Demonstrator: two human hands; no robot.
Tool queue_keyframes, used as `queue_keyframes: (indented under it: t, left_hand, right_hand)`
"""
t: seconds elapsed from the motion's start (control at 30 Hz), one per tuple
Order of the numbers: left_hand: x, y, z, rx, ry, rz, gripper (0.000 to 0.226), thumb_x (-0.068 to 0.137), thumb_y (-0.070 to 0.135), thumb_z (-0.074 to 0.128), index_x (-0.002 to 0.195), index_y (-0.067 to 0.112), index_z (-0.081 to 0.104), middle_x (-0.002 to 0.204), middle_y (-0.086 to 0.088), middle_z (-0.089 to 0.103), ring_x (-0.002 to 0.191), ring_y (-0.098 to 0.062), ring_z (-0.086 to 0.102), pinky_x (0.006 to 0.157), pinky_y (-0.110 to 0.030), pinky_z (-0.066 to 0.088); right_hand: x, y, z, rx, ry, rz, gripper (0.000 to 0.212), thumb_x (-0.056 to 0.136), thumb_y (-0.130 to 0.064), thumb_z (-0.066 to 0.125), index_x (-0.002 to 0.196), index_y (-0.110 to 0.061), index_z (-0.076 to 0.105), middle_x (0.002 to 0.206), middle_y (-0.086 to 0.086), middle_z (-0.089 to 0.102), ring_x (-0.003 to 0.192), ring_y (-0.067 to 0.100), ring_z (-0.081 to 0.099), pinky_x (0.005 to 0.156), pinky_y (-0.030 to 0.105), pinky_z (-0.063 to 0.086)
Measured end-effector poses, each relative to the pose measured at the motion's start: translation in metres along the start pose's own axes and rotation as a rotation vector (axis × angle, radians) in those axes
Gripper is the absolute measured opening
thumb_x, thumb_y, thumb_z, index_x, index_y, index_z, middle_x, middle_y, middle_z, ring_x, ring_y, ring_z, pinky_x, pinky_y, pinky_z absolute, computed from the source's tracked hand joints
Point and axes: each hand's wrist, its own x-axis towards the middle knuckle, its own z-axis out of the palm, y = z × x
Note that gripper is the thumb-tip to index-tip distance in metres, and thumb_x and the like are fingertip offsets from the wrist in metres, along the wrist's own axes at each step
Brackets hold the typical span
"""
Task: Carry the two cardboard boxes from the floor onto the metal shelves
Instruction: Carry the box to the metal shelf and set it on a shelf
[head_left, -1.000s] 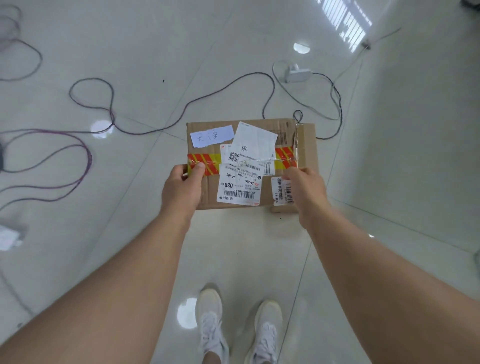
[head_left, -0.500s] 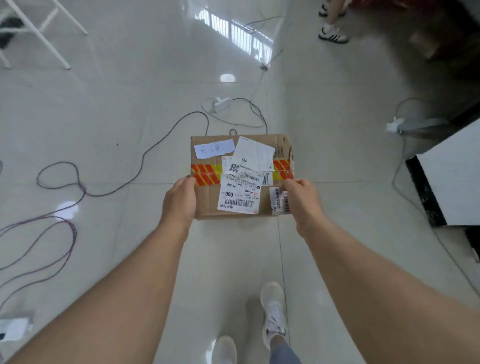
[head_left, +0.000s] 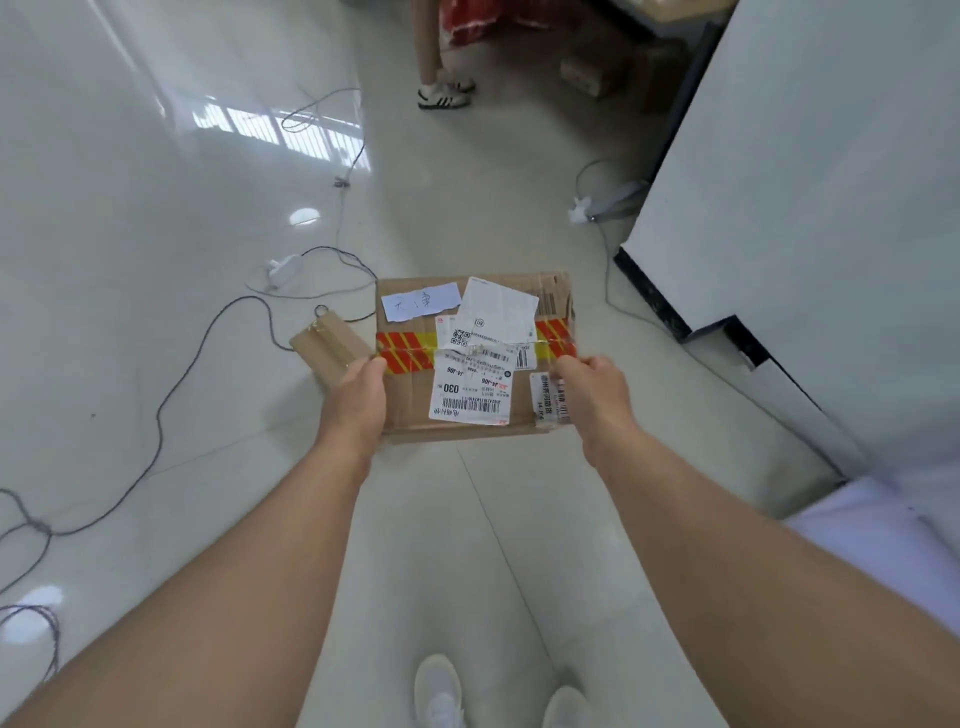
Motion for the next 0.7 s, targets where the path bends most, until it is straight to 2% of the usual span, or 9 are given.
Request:
queue_keyframes:
  t: [0.1, 0.2, 0.27, 0.37, 0.4, 0.5, 0.57, 0.67, 0.7]
  left_hand:
    - [-0.023, 0.008, 0.035, 0.046, -0.052, 0.042, 0.024, 0.081, 0.037, 0.042, 0.071, 0.025, 0.060, 0.097, -0.005, 0.063, 0.109, -0.032, 0.058, 0.097, -0.053, 0.046]
    - [-0.047, 0.015, 0.068, 0.071, -0.119, 0.065, 0.033, 0.077, 0.042, 0.040, 0.090, 0.025, 0.064, 0.115, -0.009, 0.064, 0.113, -0.032, 0.056, 0.100, -0.050, 0.044]
    - [-0.061, 0.022, 0.088, 0.101, -0.166, 0.096, 0.034, 0.082, 0.039, 0.040, 0.099, 0.022, 0.064, 0.114, -0.007, 0.062, 0.111, -0.028, 0.055, 0.100, -0.046, 0.043]
    - [-0.079, 0.036, 0.119, 0.166, -0.242, 0.134, 0.026, 0.089, 0.032, 0.039, 0.075, 0.021, 0.058, 0.088, -0.001, 0.057, 0.101, -0.029, 0.054, 0.094, -0.049, 0.045]
    - [-0.085, 0.040, 0.128, 0.176, -0.270, 0.143, 0.026, 0.089, 0.033, 0.040, 0.073, 0.020, 0.056, 0.086, -0.001, 0.056, 0.101, -0.030, 0.055, 0.093, -0.051, 0.046]
    - [-0.105, 0.050, 0.158, 0.191, -0.371, 0.171, 0.030, 0.087, 0.038, 0.043, 0.099, 0.020, 0.064, 0.103, -0.007, 0.060, 0.107, -0.030, 0.057, 0.095, -0.050, 0.048]
    - [-0.120, 0.058, 0.179, 0.212, -0.450, 0.208, 0.032, 0.087, 0.039, 0.045, 0.108, 0.023, 0.063, 0.109, -0.007, 0.061, 0.108, -0.030, 0.058, 0.096, -0.051, 0.048]
    - [-0.144, 0.071, 0.212, 0.242, -0.545, 0.271, 0.019, 0.088, 0.038, 0.048, 0.100, 0.028, 0.059, 0.107, -0.005, 0.061, 0.106, -0.029, 0.059, 0.095, -0.052, 0.048]
    - [-0.152, 0.075, 0.222, 0.254, -0.576, 0.283, 0.015, 0.088, 0.039, 0.048, 0.097, 0.030, 0.057, 0.106, -0.004, 0.061, 0.105, -0.029, 0.059, 0.094, -0.052, 0.049]
  right_hand:
    - [-0.008, 0.007, -0.047, 0.024, 0.056, 0.011, 0.018, 0.088, -0.016, 0.049, 0.104, -0.008, 0.051, 0.083, 0.003, 0.060, 0.066, 0.011, 0.054, 0.054, 0.025, 0.039]
    - [-0.016, 0.014, -0.090, 0.057, 0.132, 0.028, 0.018, 0.087, -0.017, 0.050, 0.103, -0.009, 0.050, 0.087, 0.005, 0.060, 0.068, 0.011, 0.054, 0.055, 0.026, 0.040]
    - [-0.022, 0.016, -0.116, 0.089, 0.182, 0.038, 0.019, 0.087, -0.017, 0.051, 0.104, -0.009, 0.051, 0.084, 0.003, 0.060, 0.068, 0.011, 0.054, 0.055, 0.025, 0.038]
    - [-0.034, 0.020, -0.153, 0.143, 0.258, 0.044, 0.020, 0.088, -0.017, 0.050, 0.106, -0.009, 0.051, 0.081, 0.001, 0.059, 0.066, 0.010, 0.055, 0.053, 0.024, 0.037]
    - [-0.039, 0.022, -0.165, 0.156, 0.292, 0.042, 0.020, 0.088, -0.017, 0.050, 0.106, -0.008, 0.052, 0.079, 0.000, 0.058, 0.065, 0.010, 0.054, 0.052, 0.024, 0.036]
    - [-0.056, 0.028, -0.202, 0.184, 0.409, 0.049, 0.022, 0.087, -0.018, 0.051, 0.105, -0.007, 0.054, 0.081, 0.001, 0.059, 0.064, 0.009, 0.053, 0.051, 0.025, 0.036]
    - [-0.068, 0.032, -0.225, 0.236, 0.476, 0.057, 0.024, 0.085, -0.019, 0.052, 0.105, -0.007, 0.056, 0.088, 0.006, 0.063, 0.069, 0.013, 0.057, 0.056, 0.026, 0.042]
    - [-0.086, 0.040, -0.258, 0.307, 0.579, 0.081, 0.024, 0.083, -0.021, 0.053, 0.104, -0.010, 0.057, 0.095, 0.009, 0.065, 0.080, 0.021, 0.060, 0.072, 0.036, 0.049]
    - [-0.091, 0.042, -0.269, 0.327, 0.612, 0.086, 0.023, 0.083, -0.021, 0.053, 0.103, -0.010, 0.056, 0.094, 0.009, 0.064, 0.081, 0.022, 0.059, 0.072, 0.036, 0.048]
